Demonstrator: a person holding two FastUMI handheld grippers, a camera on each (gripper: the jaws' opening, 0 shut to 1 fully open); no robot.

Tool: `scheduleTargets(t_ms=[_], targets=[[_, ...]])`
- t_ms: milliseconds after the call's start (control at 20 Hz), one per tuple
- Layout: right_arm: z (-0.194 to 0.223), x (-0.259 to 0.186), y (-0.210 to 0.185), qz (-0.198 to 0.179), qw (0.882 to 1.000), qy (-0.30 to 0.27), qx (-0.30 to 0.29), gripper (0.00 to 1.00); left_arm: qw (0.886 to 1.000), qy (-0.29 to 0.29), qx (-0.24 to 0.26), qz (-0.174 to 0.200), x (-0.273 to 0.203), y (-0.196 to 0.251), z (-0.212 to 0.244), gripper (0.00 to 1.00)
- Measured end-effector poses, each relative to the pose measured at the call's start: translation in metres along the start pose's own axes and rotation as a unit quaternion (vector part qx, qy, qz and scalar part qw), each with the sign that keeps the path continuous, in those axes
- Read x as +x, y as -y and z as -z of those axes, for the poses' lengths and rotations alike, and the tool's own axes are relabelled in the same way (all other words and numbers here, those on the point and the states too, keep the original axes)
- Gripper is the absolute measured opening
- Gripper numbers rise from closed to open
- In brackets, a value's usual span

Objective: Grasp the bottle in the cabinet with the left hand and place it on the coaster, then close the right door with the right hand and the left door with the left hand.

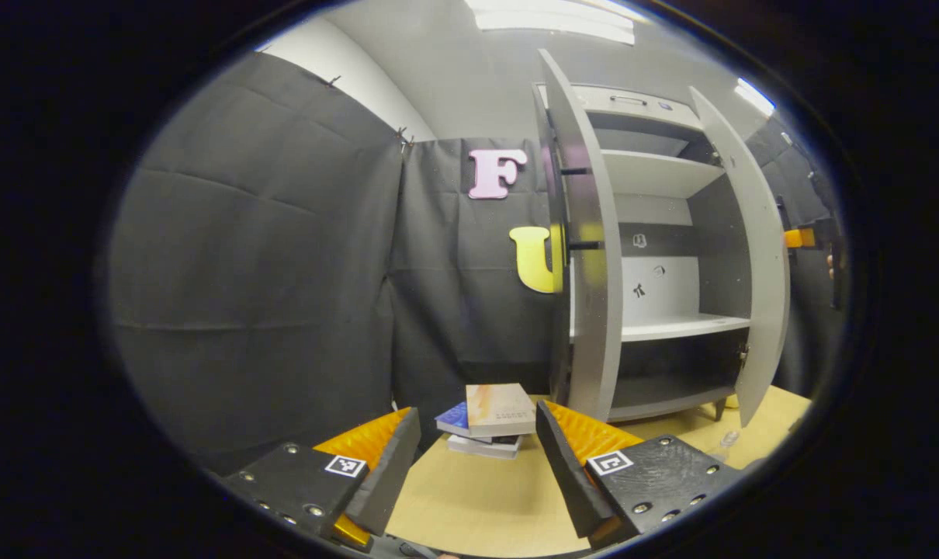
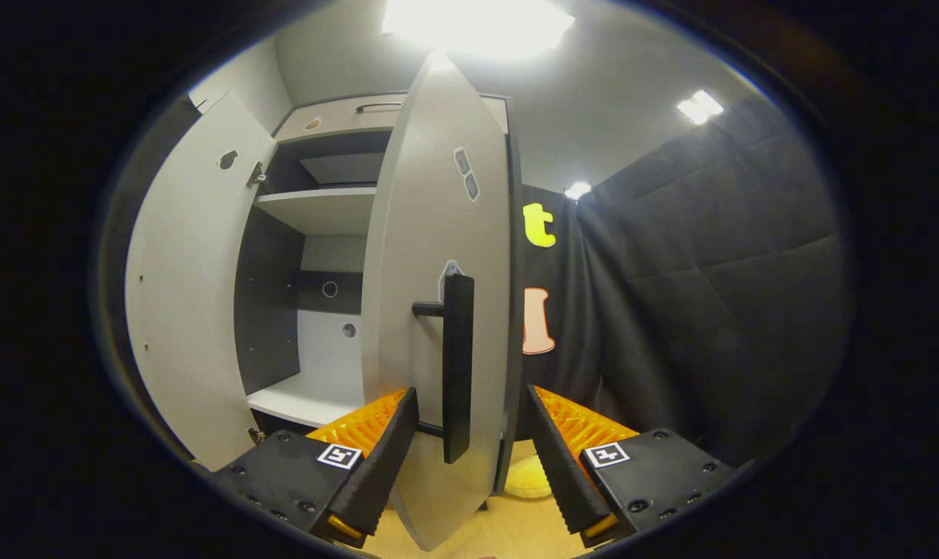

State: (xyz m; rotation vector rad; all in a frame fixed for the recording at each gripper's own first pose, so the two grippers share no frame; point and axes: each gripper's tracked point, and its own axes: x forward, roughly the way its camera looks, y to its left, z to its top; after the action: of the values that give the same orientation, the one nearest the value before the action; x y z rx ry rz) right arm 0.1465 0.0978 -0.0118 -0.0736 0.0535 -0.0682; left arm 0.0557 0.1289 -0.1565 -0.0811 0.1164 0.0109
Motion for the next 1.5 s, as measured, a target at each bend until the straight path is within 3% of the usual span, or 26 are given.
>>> scheduleTargets(t_ms=[350,550,600,650,750,800,850,1200,1500], targets=[[0.008,0.004,-0.028,-0.035,0.999,-0.007,0.005,0.93,1.000,0.001,-0.001,-0.003,0.009,-0.008,-0.015,0.94],[0.006,-0.015,-0.023,-0.054,0.999,0.002,0.000,0.94,1.000,-0.003,-0.012,0.007,0.022,0.002,-0.032,0.94],[0.005,-0.019,-0.020,-0.054,0.998,0.006,-0.007,0.96,1.000,0.001,-0.014,0.009,0.027,0.005,-0.040,0.87],[0.006,-0.024,-0.015,-0.053,0.998,0.009,-0.014,0.96,1.000,0.006,-0.016,0.012,0.033,0.008,-0.050,0.94],[0.005,-0.034,-0.004,-0.051,0.998,0.013,-0.025,0.93,1.000,0.016,-0.017,0.012,0.046,0.008,-0.070,0.94],[0.005,-0.039,0.002,-0.051,0.998,0.015,-0.027,0.96,1.000,0.025,-0.016,0.009,0.053,0.008,-0.081,0.81],[0.005,-0.043,0.009,-0.049,0.998,0.017,-0.029,0.96,0.999,0.032,-0.014,0.005,0.058,0.006,-0.091,0.94],[0.013,-0.063,0.056,-0.017,0.999,0.007,-0.042,0.96,0.999,0.052,-0.005,-0.007,0.099,0.005,-0.141,0.94],[0.028,-0.082,0.098,0.015,0.999,-0.009,-0.036,0.96,0.998,0.063,-0.013,-0.001,0.117,0.034,-0.168,0.94]])
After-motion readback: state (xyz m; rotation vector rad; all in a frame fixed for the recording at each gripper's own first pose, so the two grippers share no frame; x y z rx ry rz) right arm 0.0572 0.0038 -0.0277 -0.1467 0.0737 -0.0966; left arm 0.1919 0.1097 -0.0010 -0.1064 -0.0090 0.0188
